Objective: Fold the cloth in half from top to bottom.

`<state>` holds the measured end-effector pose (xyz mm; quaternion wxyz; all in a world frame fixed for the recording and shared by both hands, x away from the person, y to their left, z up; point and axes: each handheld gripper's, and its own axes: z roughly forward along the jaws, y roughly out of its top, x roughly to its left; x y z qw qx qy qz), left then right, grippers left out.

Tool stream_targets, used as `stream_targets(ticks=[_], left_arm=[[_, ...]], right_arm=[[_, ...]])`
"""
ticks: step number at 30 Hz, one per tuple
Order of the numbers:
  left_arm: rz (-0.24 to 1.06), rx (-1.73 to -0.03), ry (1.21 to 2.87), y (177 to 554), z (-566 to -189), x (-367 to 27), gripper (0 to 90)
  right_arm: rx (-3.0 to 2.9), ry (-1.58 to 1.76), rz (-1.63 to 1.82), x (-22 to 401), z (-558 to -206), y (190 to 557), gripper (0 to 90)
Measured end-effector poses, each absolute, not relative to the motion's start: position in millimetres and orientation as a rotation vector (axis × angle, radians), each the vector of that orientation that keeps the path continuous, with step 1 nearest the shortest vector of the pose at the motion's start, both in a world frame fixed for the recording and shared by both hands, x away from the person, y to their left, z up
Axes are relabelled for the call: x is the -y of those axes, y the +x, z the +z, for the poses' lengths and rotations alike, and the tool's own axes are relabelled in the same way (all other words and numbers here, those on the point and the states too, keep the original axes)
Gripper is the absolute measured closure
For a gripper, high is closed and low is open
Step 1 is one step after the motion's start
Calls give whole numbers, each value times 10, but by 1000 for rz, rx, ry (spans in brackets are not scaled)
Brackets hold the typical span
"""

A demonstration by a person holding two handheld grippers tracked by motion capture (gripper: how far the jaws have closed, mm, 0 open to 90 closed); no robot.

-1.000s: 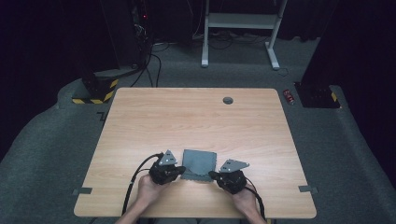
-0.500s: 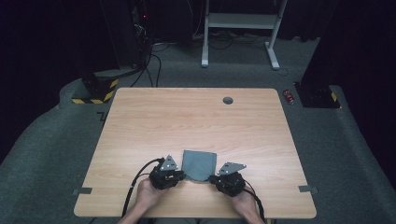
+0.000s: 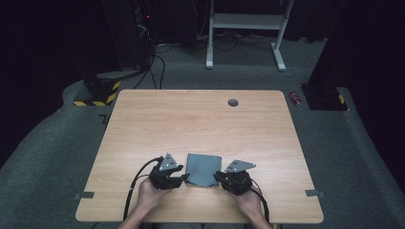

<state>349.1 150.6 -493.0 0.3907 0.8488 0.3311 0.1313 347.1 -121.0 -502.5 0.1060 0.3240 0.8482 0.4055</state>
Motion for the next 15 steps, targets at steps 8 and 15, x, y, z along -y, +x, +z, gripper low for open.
stream_targets(ticks=[8, 15], left_arm=[[319, -873, 2224, 3537, -5101, -1406, 543], [321, -880, 2225, 3438, -5162, -1526, 503]], right_arm=[[-2520, 918, 1099, 1098, -5143, 3422, 747], [-2513, 913, 1080, 1216, -5207, 3328, 670]])
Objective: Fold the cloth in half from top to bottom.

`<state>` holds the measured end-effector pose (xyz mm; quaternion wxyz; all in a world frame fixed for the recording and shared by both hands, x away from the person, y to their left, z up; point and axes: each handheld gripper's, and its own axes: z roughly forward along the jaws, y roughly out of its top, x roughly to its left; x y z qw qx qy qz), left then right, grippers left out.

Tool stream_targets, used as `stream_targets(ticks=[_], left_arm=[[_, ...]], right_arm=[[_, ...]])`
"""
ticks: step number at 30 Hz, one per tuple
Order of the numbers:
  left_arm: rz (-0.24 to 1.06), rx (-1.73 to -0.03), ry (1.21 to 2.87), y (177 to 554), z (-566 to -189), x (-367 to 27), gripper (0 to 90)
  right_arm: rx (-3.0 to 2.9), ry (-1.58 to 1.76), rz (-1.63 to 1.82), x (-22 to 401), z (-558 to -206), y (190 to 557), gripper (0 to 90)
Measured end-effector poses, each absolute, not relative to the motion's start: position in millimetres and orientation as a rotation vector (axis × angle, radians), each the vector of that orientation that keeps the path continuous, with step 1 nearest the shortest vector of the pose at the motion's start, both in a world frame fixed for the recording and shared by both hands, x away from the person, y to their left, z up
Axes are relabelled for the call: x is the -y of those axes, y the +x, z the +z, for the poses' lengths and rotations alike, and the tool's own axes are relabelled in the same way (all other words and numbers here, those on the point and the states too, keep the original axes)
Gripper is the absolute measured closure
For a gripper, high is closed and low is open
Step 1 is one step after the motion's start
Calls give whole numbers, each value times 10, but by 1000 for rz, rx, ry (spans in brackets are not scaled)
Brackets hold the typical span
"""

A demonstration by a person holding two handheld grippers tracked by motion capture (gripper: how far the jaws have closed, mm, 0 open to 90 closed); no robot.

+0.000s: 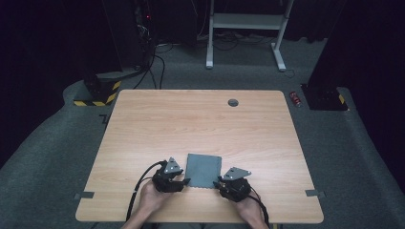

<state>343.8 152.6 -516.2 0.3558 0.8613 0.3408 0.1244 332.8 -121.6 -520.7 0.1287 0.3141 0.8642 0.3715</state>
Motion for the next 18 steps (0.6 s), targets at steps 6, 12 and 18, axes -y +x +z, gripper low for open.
stream_targets(ticks=[6, 12, 18], left_arm=[[291, -903, 2180, 3414, -5116, -1632, 476], [356, -937, 2129, 3625, -4950, -1587, 493], [330, -919, 2110, 3914, -4955, -1334, 511]], right_arm=[[-2522, 924, 1078, 1245, -5196, 3352, 679], [-2444, 996, 1113, 1258, -5066, 3548, 791], [-2416, 1077, 1132, 1141, -5048, 3871, 811]])
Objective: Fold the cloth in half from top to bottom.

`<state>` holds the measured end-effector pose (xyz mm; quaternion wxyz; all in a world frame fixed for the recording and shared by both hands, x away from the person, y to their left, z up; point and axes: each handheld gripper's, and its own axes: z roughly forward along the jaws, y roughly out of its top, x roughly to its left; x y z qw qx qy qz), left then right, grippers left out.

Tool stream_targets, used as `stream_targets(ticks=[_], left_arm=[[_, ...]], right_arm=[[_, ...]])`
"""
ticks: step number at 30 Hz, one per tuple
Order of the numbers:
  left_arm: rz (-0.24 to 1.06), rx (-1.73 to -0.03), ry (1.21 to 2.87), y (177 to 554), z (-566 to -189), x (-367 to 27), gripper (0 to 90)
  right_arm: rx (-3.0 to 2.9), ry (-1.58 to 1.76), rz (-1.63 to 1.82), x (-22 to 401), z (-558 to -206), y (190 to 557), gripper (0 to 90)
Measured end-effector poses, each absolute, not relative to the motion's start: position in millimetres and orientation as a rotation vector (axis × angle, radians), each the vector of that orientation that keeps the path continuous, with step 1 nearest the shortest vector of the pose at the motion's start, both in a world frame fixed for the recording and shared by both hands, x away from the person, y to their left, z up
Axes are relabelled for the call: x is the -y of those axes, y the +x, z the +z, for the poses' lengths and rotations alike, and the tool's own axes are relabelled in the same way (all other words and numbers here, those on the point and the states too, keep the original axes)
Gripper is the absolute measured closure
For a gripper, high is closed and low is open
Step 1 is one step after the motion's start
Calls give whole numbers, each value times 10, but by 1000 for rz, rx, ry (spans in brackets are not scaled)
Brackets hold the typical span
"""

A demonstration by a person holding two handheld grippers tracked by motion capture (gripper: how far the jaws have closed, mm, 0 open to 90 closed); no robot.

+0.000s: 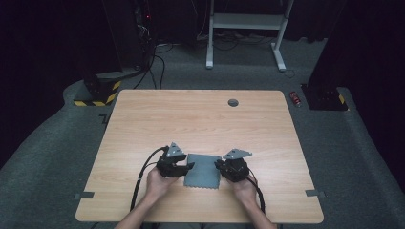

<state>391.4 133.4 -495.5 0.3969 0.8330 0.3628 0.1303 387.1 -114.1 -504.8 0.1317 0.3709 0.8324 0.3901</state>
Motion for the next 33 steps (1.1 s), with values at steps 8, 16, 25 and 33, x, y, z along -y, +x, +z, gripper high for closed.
stream_targets(ticks=[8, 16, 25, 33], left_arm=[[303, -979, 2154, 4209, -5150, -1221, 556], [372, -1053, 2145, 4201, -5084, -1371, 499], [388, -1095, 2162, 4266, -5137, -1326, 521], [296, -1050, 2221, 4328, -5077, -1286, 801]], right_arm=[[-2413, 1173, 1086, 1061, -5162, 4150, 809], [-2375, 1219, 1051, 1224, -5145, 4160, 744], [-2402, 1219, 1035, 1103, -5146, 4256, 677], [-2426, 1140, 970, 1029, -5128, 4279, 886]])
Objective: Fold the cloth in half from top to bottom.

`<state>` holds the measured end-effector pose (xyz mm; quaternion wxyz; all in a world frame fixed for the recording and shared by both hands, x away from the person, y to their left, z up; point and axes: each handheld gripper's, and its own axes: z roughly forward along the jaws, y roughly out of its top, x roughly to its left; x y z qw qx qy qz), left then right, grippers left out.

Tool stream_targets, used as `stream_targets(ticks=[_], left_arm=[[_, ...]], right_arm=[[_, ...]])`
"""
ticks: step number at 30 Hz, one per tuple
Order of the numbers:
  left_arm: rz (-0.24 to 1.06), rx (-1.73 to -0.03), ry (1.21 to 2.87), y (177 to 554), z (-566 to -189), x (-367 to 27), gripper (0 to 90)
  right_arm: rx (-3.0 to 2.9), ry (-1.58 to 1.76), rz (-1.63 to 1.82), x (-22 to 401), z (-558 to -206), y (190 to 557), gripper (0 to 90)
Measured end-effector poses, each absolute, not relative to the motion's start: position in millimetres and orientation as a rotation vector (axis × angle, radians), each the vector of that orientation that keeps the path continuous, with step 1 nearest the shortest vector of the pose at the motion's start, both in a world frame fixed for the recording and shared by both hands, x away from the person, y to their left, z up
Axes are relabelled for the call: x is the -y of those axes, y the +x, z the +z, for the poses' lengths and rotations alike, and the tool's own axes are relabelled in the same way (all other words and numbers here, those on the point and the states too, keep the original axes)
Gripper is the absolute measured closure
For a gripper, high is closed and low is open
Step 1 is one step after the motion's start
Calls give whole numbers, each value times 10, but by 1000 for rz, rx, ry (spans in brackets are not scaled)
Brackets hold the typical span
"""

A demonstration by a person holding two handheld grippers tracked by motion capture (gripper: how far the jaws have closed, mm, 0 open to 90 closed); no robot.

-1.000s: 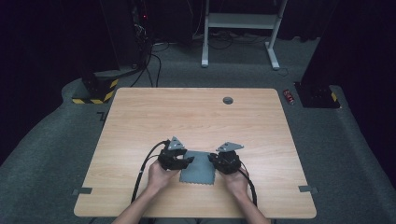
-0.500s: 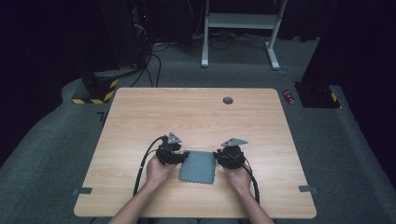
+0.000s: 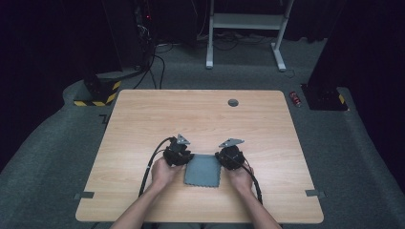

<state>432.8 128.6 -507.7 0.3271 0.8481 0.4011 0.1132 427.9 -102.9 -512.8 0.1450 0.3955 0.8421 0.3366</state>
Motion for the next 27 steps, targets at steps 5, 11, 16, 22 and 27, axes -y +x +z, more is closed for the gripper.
stream_targets(ticks=[5, 11, 16, 22, 27], left_arm=[[328, -1042, 2218, 4391, -5066, -1241, 877], [318, -1100, 2157, 4605, -5093, -1161, 881], [325, -1157, 2118, 4632, -5118, -1165, 733], [328, -1093, 2133, 4338, -5072, -1236, 535], [357, -1098, 2153, 4233, -5137, -1246, 494]], right_arm=[[-2399, 1121, 958, 1022, -5082, 4339, 890], [-2363, 1164, 909, 1060, -5059, 4546, 889], [-2357, 1209, 872, 1071, -5096, 4679, 851], [-2353, 1154, 974, 1156, -5024, 4430, 784], [-2408, 1115, 948, 1155, -5116, 4269, 778]])
